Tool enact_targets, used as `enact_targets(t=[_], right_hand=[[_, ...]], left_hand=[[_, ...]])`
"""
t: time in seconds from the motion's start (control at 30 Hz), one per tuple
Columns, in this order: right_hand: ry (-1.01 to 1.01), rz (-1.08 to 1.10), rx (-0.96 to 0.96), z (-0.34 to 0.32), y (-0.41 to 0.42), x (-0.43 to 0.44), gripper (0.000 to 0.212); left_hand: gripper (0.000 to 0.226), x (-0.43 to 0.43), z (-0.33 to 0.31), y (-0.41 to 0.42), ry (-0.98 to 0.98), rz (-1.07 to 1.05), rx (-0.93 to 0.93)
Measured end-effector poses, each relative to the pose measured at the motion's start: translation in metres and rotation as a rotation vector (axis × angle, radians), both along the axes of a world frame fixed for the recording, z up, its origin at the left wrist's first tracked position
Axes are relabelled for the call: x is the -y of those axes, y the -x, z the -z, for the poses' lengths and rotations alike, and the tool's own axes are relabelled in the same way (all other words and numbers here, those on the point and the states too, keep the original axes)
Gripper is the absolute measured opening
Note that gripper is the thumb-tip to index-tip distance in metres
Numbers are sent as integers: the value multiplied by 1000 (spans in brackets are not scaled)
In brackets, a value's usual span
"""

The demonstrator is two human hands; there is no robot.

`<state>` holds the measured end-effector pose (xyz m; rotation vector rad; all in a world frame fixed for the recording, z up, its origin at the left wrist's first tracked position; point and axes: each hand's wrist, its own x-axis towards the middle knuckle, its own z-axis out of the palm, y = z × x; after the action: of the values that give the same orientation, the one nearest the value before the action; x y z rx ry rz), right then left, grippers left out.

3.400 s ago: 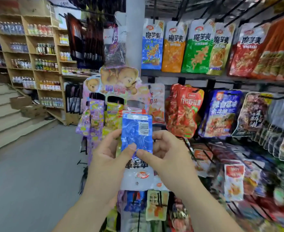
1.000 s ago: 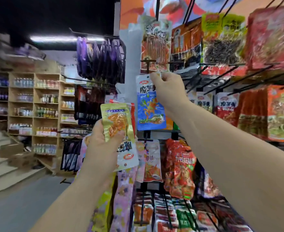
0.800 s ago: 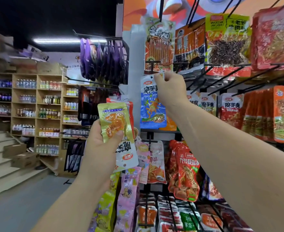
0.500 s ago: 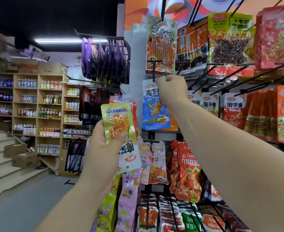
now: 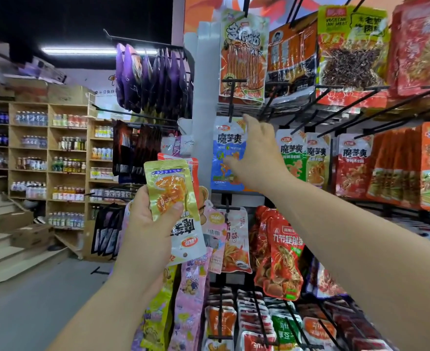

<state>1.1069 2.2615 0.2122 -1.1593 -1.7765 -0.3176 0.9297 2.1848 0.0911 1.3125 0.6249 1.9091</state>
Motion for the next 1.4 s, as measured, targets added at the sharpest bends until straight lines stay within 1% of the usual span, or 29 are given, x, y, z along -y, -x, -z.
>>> enact_targets(t=[0.03, 0.1, 0.13, 0.2, 0.37, 0.57, 0.67, 0.77, 0.83, 0.9, 0.93, 0.97, 1.0, 1.03, 1.07, 1.1, 1.17, 1.2, 1.23, 1.3, 1.4], right_hand=[[-33, 52, 138, 4, -2, 4, 88], [-58, 178, 431, 6, -7, 5, 84], [-45, 221, 539, 4, -10, 3, 83], [-16, 263, 648, -2, -13, -2, 84], [-5, 338, 720, -12, -9, -20, 88], [175, 438, 795, -16, 0, -43, 87], [249, 443, 812, -15, 3, -55, 92], [296, 391, 792, -13, 8, -57, 90], [302, 333, 747, -14, 8, -49, 82], [227, 234, 599, -16, 7, -31, 63], [172, 162, 462, -16, 6, -19, 50], [124, 67, 289, -15, 4, -6, 42], [108, -58, 102, -13, 3, 10, 43], [135, -183, -53, -10, 2, 27, 48], [192, -285, -145, -3, 0, 47, 50], [251, -363, -173, 5, -3, 64, 49], [333, -456, -129, 25, -11, 92, 33], [356, -496, -138, 33, -15, 101, 27], [363, -528, -182, 39, -22, 105, 26], [360, -536, -287, 45, -39, 108, 33], [337, -464, -361, 49, -72, 112, 43]], left_hand=[[28, -1, 1, 0, 4, -9, -3], [28, -3, 3, 0, 10, -12, -9], [29, -4, 2, -2, 11, -9, -13], [29, -6, 1, -4, 12, -5, -17], [30, -8, 2, -7, 0, 12, -31], [30, -13, 3, -5, 20, 50, -4], [30, -12, 4, -4, 20, 54, -5], [34, -11, 5, -4, 25, 58, -8], [33, -9, 4, -5, 23, 62, -16], [32, -5, 4, -6, 15, 68, -16], [33, -3, 3, -7, 9, 71, -15], [33, -2, 3, -9, 0, 68, -16], [34, 0, 2, -11, -13, 57, -23], [37, 3, 0, -14, -29, 42, -31], [40, 6, -1, -18, -46, 25, -42], [45, 8, -2, -22, -63, 13, -50], [52, 15, -5, -33, -94, 4, -75], [55, 19, -6, -40, -114, 4, -94], [57, 23, -7, -47, -132, 10, -113], [56, 28, -7, -63, -138, 26, -154], [50, 32, -3, -88, -117, 52, -166]])
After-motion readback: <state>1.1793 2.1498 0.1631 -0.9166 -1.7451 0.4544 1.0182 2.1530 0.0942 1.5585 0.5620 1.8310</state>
